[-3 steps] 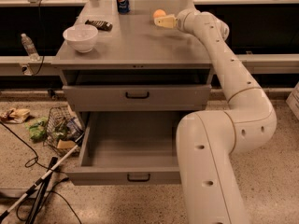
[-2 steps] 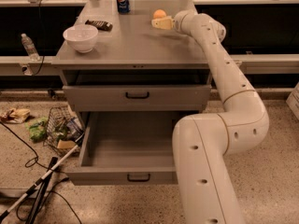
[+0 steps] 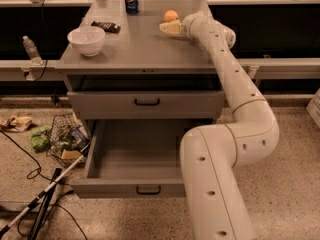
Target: Place orange into middle drawer
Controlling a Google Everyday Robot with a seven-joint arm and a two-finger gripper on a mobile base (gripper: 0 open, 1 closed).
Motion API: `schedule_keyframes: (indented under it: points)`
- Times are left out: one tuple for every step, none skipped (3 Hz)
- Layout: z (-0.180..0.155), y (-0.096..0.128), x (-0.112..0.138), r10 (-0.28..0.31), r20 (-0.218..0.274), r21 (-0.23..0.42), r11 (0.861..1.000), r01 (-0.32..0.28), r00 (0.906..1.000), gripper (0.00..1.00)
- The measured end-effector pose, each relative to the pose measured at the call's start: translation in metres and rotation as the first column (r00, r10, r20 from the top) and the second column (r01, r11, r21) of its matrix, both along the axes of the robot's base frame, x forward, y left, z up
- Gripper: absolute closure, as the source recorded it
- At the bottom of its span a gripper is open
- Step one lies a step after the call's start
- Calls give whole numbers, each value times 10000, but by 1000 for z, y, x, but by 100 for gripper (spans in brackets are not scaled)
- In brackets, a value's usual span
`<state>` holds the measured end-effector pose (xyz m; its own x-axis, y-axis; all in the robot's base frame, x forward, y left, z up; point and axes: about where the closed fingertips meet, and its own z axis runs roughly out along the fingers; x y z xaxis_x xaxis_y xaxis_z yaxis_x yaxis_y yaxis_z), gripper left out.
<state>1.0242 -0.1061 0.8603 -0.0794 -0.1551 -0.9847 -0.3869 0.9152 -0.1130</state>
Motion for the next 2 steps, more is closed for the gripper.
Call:
schedule_keyframes:
  points:
    - [-1,4,3,-38,184,34,10000,37,9998,0]
    - [3,12,5,49,376,139,9999,-54,9993,0]
